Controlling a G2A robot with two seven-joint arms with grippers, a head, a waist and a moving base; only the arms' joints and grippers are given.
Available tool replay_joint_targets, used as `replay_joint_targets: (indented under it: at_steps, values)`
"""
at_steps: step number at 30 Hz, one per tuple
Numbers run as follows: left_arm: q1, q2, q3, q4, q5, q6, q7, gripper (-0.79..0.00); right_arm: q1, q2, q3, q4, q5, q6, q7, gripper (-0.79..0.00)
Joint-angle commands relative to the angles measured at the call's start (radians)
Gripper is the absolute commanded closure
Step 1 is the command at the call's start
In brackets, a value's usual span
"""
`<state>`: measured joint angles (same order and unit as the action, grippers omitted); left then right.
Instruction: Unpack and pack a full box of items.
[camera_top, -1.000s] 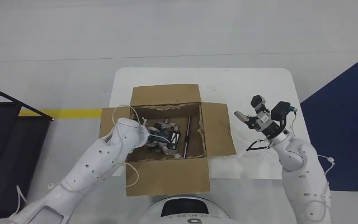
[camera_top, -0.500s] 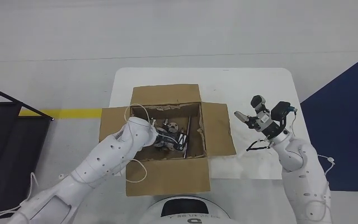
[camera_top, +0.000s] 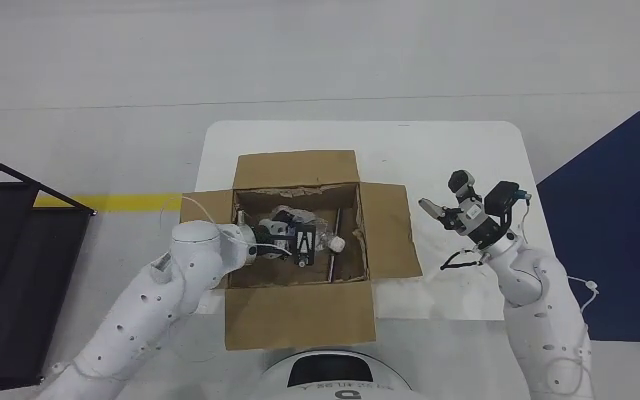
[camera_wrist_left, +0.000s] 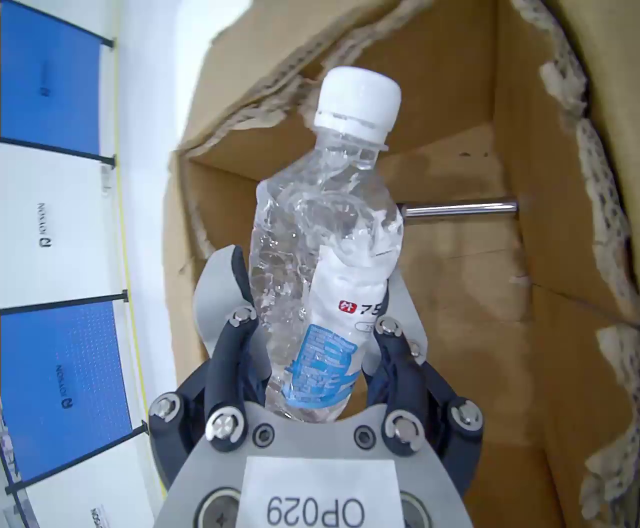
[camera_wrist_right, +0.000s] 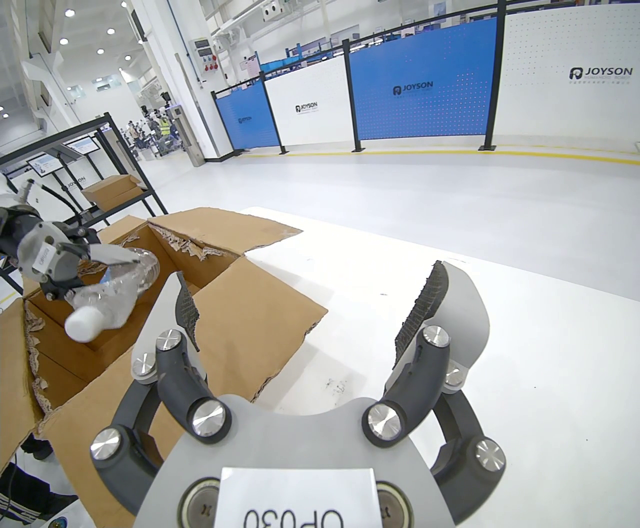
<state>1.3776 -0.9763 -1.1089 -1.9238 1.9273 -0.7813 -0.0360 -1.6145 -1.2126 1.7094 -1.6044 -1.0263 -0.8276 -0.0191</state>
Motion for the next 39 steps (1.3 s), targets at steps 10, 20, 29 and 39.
replay_joint_targets:
  at_steps: [10,20,29,39]
  values:
    - [0.094,0.014,-0.167,0.114,-0.313,0.056,0.329,0.000,0.000,0.000,0.000,0.000,0.000,0.000,0.000,-0.785]
    - [-0.086,-0.027,-0.007,0.243,-0.516,-0.024,0.194,0.000,0.041,0.005,-0.066,-0.016,0.090,-0.093,0.045,-0.785]
    - [-0.160,-0.050,0.043,0.244,-0.608,0.017,0.111,0.000,0.038,0.012,-0.083,-0.032,0.132,-0.185,0.046,-0.785]
    - [-0.213,-0.072,0.119,0.180,-0.502,0.145,-0.015,0.000,0.092,-0.009,-0.273,-0.114,0.098,0.097,0.142,-0.785]
